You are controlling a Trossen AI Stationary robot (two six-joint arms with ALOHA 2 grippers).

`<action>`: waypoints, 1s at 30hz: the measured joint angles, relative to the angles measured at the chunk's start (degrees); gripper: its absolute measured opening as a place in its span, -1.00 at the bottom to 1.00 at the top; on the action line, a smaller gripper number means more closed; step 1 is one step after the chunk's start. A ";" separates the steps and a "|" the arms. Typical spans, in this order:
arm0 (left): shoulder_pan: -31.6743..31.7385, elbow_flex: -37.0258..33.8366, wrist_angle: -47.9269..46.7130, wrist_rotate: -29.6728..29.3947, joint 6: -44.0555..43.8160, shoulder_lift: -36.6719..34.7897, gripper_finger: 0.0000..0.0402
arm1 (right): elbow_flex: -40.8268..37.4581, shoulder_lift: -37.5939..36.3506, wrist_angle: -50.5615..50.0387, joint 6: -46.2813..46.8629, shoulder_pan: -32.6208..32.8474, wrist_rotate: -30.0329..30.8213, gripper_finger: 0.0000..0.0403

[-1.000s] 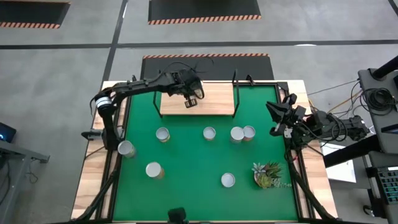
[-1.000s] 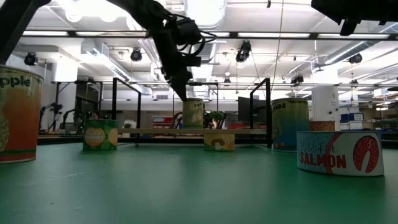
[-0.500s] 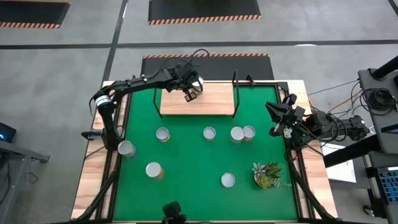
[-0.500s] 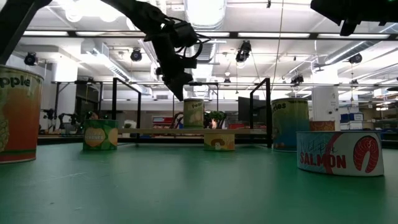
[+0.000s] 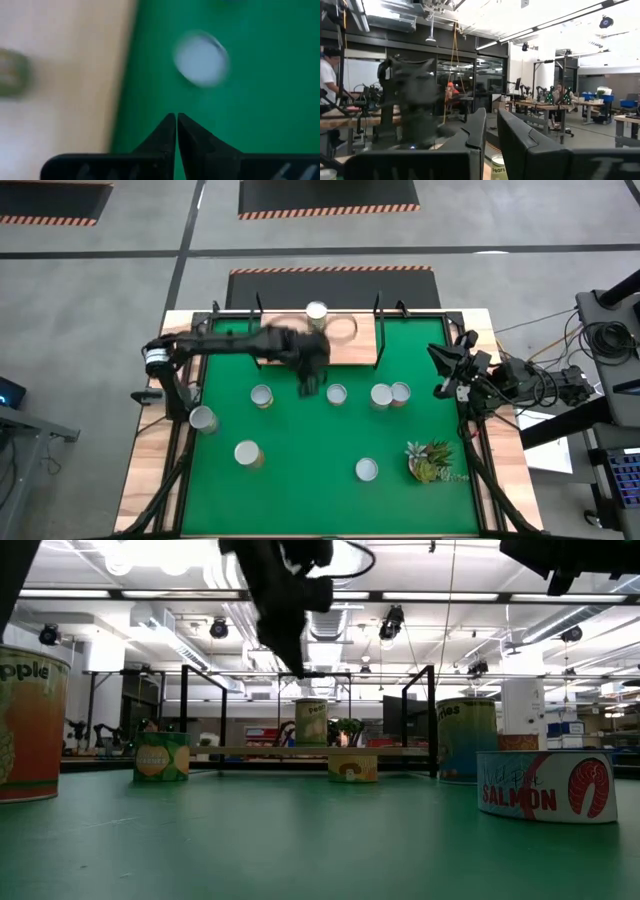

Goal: Pick and place cans onto a shelf
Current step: Put the canned pineapple on the shelf

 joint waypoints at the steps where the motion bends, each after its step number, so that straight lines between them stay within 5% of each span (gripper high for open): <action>1: -1.76 0.00 -2.53 0.05 -1.65 -0.08 -1.00 | 0.20 0.00 -0.02 0.47 -0.02 0.00 -0.82; 12: -18.85 0.00 -13.47 -0.01 -10.12 -0.72 -1.00 | 0.43 0.02 -0.13 1.63 0.00 -0.03 -0.82; 18: -23.70 -0.61 -10.53 -2.44 -5.77 -2.22 -1.00 | 1.49 1.17 -0.30 3.75 0.00 -0.81 -0.82; 23: -24.99 -4.56 -4.86 -5.32 -5.00 -6.40 -1.00 | 5.04 6.04 -3.14 6.62 0.00 -7.42 -0.82; 30: -25.31 -6.21 -17.25 0.26 -38.71 -12.69 -1.00 | 11.37 13.53 -11.92 8.13 0.00 -7.67 -0.82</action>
